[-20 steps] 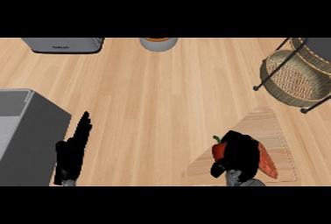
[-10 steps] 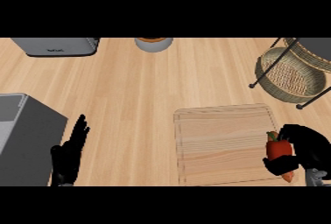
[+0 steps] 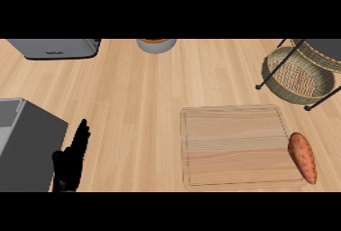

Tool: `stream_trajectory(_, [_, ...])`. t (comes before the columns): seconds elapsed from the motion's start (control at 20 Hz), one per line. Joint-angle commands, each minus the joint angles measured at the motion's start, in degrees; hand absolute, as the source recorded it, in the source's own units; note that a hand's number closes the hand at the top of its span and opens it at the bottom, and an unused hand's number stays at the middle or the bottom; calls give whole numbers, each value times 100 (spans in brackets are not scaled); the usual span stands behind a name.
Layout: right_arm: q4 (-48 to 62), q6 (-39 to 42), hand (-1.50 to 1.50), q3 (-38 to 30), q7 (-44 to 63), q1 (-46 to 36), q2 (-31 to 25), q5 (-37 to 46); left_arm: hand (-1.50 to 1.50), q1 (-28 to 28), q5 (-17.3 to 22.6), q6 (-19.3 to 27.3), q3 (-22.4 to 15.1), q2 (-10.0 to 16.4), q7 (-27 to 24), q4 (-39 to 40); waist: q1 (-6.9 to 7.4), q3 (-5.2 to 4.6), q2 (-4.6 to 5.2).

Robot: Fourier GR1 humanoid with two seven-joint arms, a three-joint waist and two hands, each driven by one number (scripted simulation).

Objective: Pick the bell pepper from the cutting board and place it in the tiered basket

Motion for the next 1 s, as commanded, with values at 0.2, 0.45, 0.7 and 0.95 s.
stream_trajectory(0.2, [-181,770,150,-2190,-760,-36,-1194,-1474,0,-291,-5,9,103,-40,112,325,-40,-16,15])
stream_trajectory(0.45, [-168,1092,150,-2531,-243,-373,-1591,-1534,0,-62,-123,-79,-82,-41,250,-159,180,-13,40])
stream_trajectory(0.7, [-208,846,150,-1875,699,-1253,-1756,-1460,0,-130,-171,-165,-92,-111,237,-25,239,-15,54])
stream_trajectory(0.95, [895,374,150,-1037,561,-2130,-1934,-1076,0,-480,-17,-356,200,15,315,225,326,-13,81])
